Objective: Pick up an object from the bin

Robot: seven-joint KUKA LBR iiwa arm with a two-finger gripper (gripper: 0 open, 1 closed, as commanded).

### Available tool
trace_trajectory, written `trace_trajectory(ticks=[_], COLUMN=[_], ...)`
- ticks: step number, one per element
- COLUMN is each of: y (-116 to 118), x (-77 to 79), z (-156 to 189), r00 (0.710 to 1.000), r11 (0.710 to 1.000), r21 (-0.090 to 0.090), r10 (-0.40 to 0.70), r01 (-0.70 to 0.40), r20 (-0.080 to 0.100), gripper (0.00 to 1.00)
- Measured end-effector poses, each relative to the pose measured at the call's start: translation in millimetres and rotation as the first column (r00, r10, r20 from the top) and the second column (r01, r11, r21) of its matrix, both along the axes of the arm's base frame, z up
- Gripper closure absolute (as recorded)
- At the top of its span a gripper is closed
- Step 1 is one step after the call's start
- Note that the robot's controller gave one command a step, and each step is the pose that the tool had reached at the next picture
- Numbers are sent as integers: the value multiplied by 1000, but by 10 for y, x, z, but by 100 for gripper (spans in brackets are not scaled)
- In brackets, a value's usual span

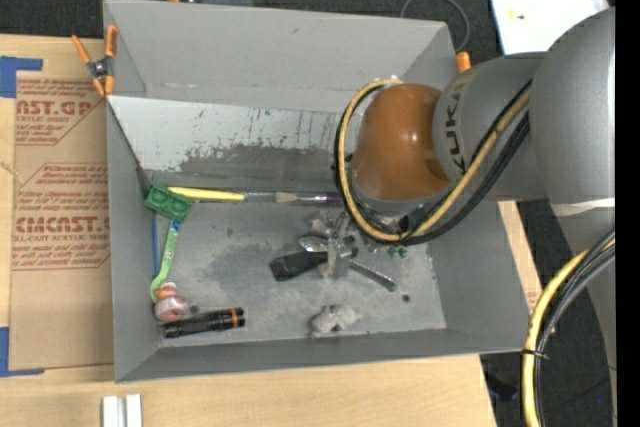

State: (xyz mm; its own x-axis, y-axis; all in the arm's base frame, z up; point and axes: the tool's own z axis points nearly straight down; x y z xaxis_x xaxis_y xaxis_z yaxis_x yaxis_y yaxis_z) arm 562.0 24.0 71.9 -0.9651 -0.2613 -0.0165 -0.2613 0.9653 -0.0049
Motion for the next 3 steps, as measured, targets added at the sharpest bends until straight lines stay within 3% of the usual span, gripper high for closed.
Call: trace_trajectory(ticks=[3], y=[7], x=[-19], z=[636], r00=[1000], r11=[1000], r21=[0], r10=[0], r01=[0], r20=[-5], gripper=[100])
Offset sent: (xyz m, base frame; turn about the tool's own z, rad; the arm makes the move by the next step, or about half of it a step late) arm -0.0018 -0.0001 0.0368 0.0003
